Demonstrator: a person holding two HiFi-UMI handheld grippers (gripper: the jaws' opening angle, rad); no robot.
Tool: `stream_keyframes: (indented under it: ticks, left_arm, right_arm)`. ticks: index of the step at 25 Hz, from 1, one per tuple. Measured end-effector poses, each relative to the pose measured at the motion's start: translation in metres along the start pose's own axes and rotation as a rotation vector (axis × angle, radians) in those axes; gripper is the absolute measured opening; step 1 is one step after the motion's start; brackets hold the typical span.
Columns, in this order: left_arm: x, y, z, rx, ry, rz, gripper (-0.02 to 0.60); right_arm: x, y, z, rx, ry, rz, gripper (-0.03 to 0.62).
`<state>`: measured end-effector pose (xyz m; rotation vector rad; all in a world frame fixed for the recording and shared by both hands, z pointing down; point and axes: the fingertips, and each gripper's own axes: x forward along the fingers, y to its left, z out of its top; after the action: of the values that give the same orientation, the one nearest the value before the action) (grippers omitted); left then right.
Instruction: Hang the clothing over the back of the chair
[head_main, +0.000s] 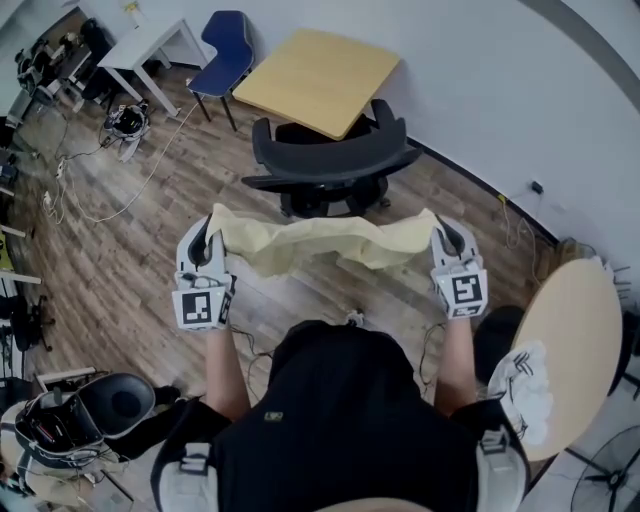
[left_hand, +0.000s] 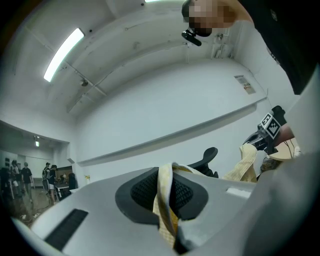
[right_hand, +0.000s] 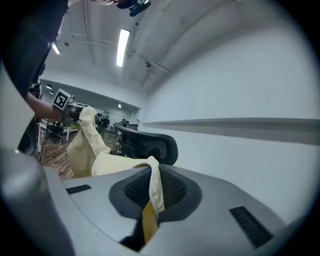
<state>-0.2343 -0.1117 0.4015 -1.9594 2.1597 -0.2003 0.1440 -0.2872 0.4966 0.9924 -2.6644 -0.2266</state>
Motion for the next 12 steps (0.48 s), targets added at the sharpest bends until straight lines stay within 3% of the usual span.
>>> stream_keyframes:
  ticks: [12]
  left_arm:
    - [0.003, 0.005, 0.035, 0.104, -0.038, 0.046, 0.003]
  right_arm:
    - [0.025, -0.032, 0.051, -0.056, -0.133, 0.007, 0.0]
